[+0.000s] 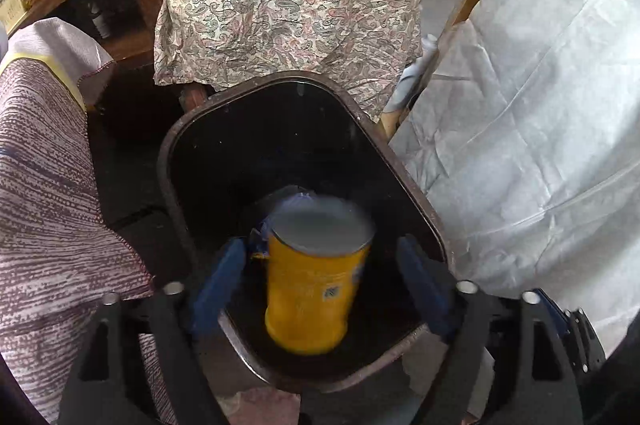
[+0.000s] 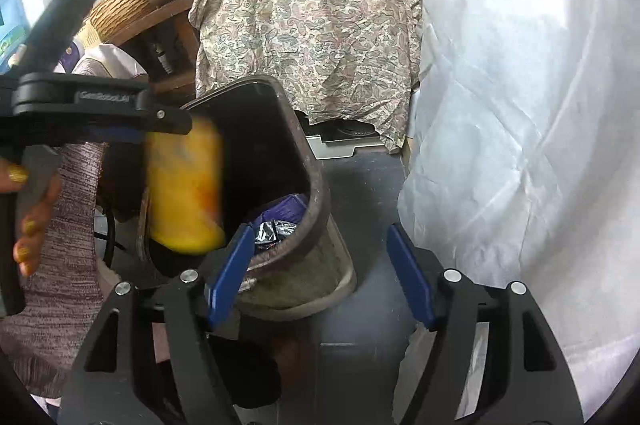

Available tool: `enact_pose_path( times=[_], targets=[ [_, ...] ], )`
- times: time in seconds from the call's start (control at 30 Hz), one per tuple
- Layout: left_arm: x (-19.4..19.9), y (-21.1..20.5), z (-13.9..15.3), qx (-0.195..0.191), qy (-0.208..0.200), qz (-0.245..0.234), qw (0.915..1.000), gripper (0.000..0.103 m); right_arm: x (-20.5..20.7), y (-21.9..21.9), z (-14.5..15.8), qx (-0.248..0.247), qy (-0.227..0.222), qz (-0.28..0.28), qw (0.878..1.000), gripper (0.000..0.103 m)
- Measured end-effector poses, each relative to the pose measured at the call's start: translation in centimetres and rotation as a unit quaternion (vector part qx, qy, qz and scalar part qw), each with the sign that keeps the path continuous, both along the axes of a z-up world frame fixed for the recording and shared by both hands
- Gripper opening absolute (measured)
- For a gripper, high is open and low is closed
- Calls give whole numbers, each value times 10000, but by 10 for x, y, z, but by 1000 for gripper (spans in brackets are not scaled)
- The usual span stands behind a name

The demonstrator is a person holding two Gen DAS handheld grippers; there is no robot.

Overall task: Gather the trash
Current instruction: 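Carry the can and foil wrapper to the black bin and release both, then move both grippers back over the table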

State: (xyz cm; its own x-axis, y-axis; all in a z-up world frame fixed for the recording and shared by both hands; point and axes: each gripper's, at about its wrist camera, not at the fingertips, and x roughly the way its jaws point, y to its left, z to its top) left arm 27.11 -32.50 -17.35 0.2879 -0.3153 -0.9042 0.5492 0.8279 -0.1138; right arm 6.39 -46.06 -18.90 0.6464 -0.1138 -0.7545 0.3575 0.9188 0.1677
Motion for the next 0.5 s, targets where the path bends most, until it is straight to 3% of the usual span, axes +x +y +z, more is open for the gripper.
enact_pose_path(
  times=[0.2,0.33,0.5],
  targets=[
    [-3,1,10,-185,131,-30,9997,83,-5,-3,-2,86,-13,-88,9999,69],
    [-10,10,43,-523,-69,-67,9986,84,-3,-1,4,95,-57,-51,9999,69],
    [-23,28,81,-633,-425,-120,9970,86,4,13,20,32,-168,158,9997,69]
  ],
)
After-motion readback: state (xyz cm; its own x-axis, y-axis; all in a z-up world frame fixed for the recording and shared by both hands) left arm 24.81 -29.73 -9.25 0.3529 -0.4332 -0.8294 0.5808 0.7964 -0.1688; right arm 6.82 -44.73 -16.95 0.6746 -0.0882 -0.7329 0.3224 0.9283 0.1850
